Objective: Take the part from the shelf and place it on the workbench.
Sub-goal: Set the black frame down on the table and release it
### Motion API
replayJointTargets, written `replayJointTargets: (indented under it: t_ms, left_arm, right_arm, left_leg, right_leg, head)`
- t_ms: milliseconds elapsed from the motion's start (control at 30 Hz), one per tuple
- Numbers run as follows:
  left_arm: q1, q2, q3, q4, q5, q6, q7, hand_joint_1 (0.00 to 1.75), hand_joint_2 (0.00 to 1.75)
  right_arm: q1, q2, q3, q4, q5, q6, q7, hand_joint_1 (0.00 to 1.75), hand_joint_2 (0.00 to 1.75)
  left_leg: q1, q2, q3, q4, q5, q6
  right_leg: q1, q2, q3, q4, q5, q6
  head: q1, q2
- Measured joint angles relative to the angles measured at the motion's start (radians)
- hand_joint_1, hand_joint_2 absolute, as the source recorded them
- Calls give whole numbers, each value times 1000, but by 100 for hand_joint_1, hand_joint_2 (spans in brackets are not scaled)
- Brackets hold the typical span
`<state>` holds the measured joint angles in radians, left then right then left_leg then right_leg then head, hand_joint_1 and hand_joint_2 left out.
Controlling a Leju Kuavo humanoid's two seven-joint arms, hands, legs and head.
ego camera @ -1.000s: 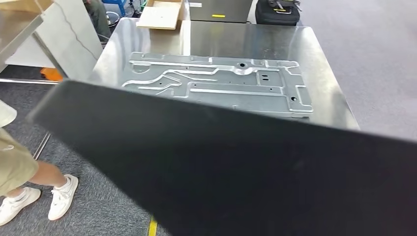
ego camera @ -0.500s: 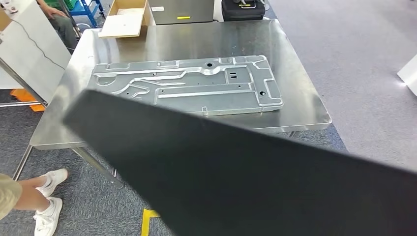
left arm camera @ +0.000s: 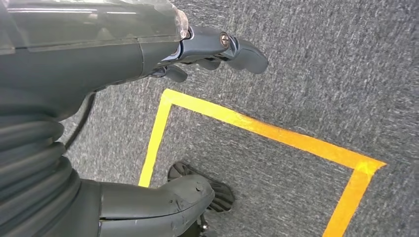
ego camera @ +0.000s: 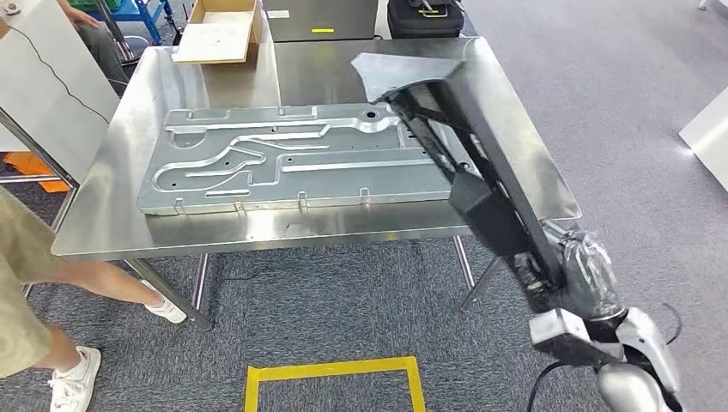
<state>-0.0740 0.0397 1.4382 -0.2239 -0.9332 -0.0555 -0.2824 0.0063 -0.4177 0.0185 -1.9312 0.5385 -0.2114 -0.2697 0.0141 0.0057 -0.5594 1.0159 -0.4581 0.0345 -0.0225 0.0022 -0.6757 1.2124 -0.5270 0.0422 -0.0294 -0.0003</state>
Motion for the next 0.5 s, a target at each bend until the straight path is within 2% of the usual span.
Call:
replayJointTargets:
  t_ms: [67,100,133,200,267,333,400,433,467,500]
  left_arm:
    - [-1,0,0,0,-1,-1,-1,0,175]
    - [-1,1,0,0,-3,-2,-1,0,175]
    - [-2,1,0,0,-5,-2,-2,0,175]
    - [-3,2,0,0,-9,-3,-2,0,175]
    - [-6,3,0,0,-15,-5,-1,0,175]
    - [-7,4,0,0,-22,-6,0,0,175]
    - [-8,4,-1,0,-30,-8,4,0,175]
    - [-8,5,-2,0,-35,-9,8,0,175]
    - [-8,6,-3,0,-39,-8,13,0,175]
    - [-8,7,-5,0,-44,-7,18,0,175]
  right_arm:
    - [-41,-48,-45,51,100,-8,58,175,175]
    - [-64,-71,-62,77,146,-15,81,175,175]
    - [-90,-95,-73,105,193,-22,100,175,175]
    - [-142,-142,-82,161,275,-34,127,175,175]
    - [-206,-191,-78,223,365,-42,150,175,175]
    - [-293,-231,-54,287,467,-42,170,175,175]
    - [-395,-259,-5,361,564,-29,183,175,175]
    - [-444,-270,25,399,606,-21,187,175,175]
    - [-495,-278,58,435,641,-12,190,175,175]
    - [-546,-283,97,470,675,-1,190,175,175]
  left_leg:
    - [-1,-1,2,2,-3,-6]
    - [-3,-1,1,2,-4,-11]
    - [-4,-1,-1,2,-4,-16]
    - [-6,0,-3,0,-4,-27]
    - [-5,0,-13,26,-22,-36]
    - [-3,-2,-61,128,-77,-39]
    - [-4,-2,-134,268,-132,-39]
    - [-4,-2,-160,311,-138,-38]
    - [-4,-2,-167,315,-124,-35]
    - [-5,-2,-156,279,-92,-30]
  right_leg:
    - [-2,-5,64,-139,63,0]
    - [0,-5,81,-179,76,-4]
    - [3,-4,86,-198,77,-8]
    - [4,0,83,-201,80,-19]
    - [2,-1,84,-206,82,-33]
    - [3,-2,85,-208,84,-46]
    - [8,1,84,-208,84,-52]
    - [11,2,84,-207,84,-54]
    - [14,3,85,-206,83,-55]
    - [18,4,86,-205,82,-56]
  head:
    - [0,0]
    - [0,0]
    - [0,0]
    - [0,0]
    - [0,0]
    - [0,0]
    - [0,0]
    - [0,0]
    - [0,0]
    - [0,0]
